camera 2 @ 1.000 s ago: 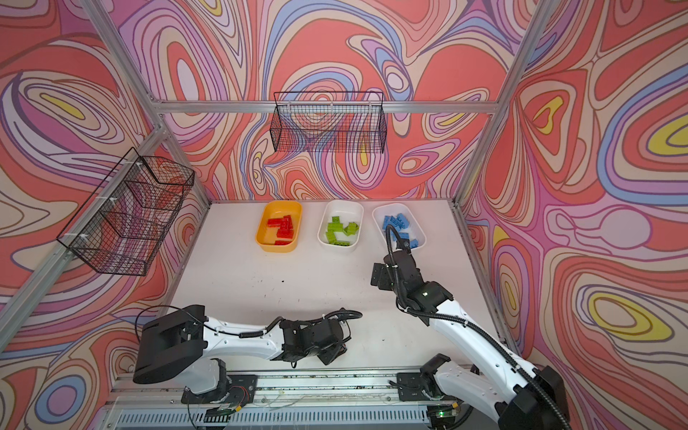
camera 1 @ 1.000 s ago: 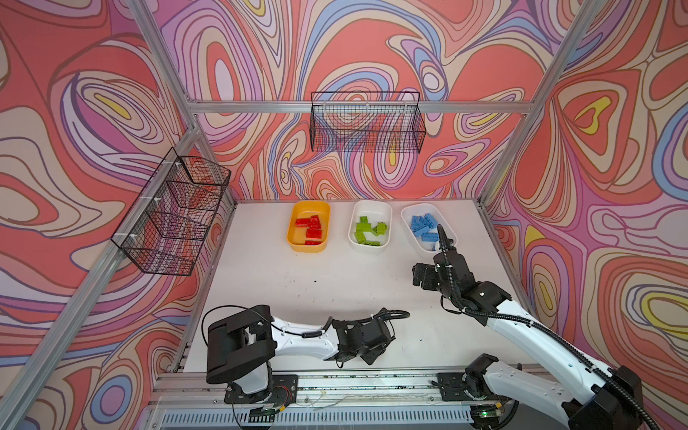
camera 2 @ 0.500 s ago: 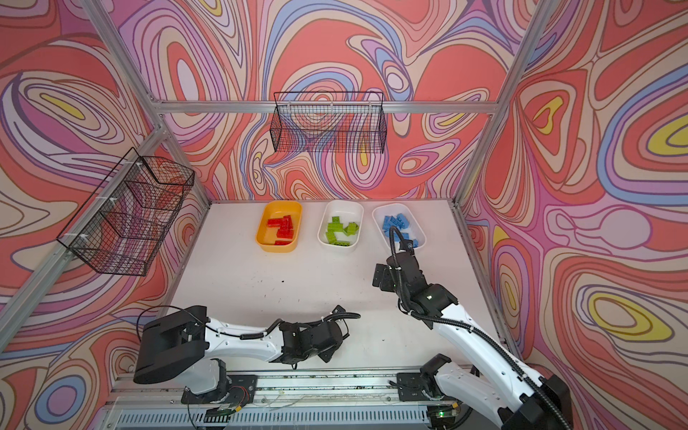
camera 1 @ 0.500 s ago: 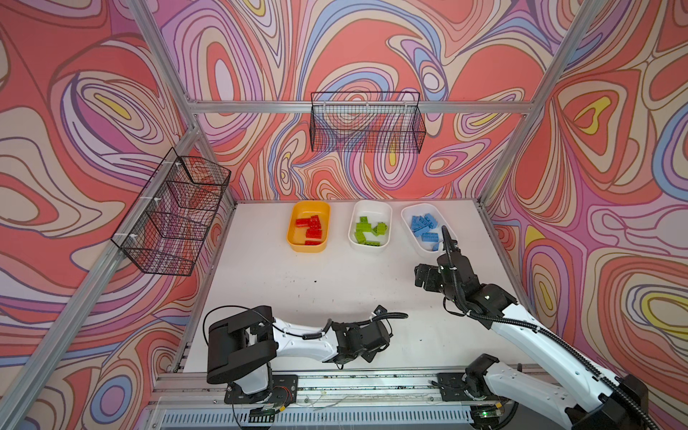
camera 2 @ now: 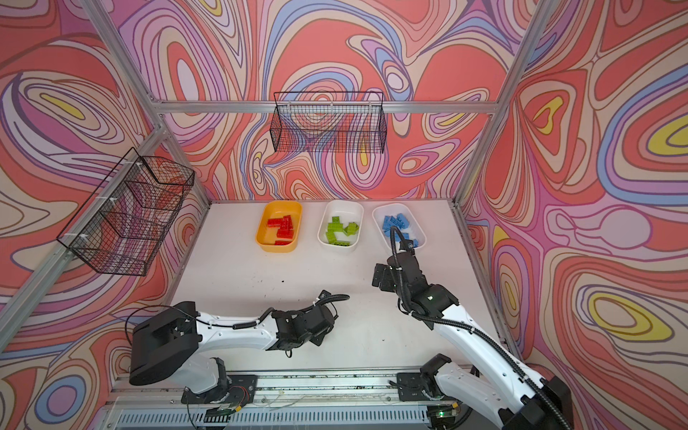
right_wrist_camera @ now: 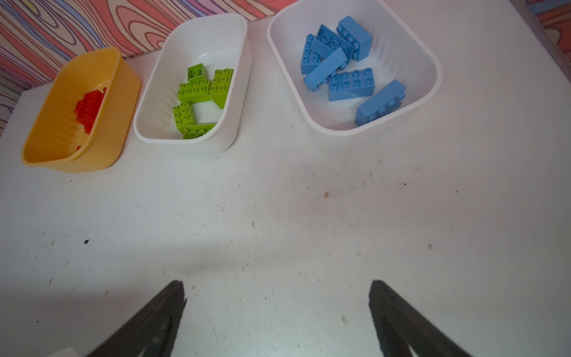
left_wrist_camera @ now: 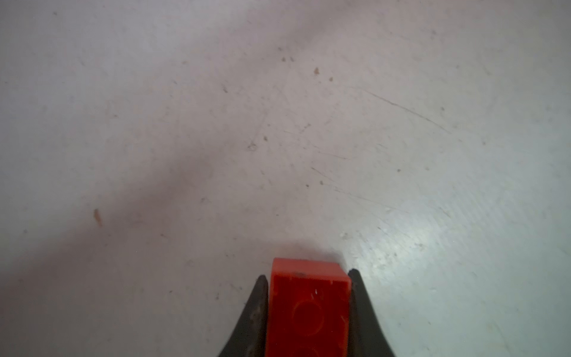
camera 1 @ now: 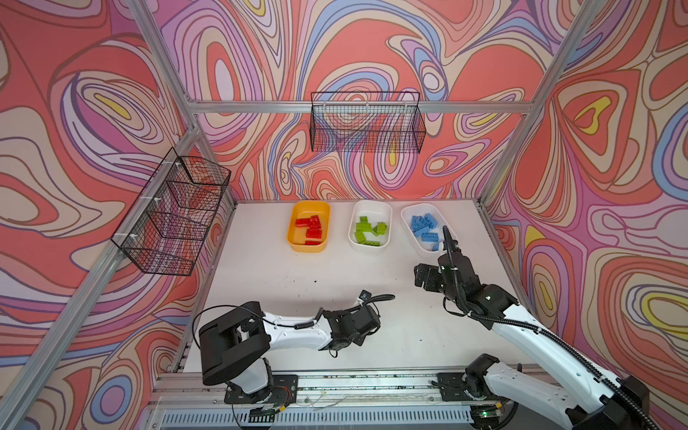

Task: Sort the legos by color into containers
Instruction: 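Carry the red brick over the yellow tub with the left gripper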

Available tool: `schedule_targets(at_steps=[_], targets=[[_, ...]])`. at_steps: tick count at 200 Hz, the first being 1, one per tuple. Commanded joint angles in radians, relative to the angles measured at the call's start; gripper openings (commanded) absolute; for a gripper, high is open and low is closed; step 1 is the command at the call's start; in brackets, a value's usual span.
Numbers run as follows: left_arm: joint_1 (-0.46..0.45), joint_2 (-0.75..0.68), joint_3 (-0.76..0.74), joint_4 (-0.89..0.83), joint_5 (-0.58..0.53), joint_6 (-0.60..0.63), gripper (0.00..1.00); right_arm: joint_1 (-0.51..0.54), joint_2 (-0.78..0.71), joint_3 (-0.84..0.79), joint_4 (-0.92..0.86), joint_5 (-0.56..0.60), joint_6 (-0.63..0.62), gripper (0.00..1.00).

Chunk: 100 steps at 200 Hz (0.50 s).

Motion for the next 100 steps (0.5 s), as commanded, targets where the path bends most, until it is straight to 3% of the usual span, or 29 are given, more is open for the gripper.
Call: schedule_targets(at_steps=[1,46,100], targets=[[0.081,-0.071,0.037,-0.078,-0.035,0.036,0.20,-0.004,-0.025,0.008,0.001,-0.006,0.017,0.98],[0.311,-0.107,0.169,-0.124,0.003,0.137,0.21,-0.004,0.006,0.018,0.029,-0.018,-0.001,0.98],[0.626,0.010,0.397,-0.110,0.059,0.179,0.21,-0.008,0.114,0.100,0.060,-0.035,-0.057,0.98]])
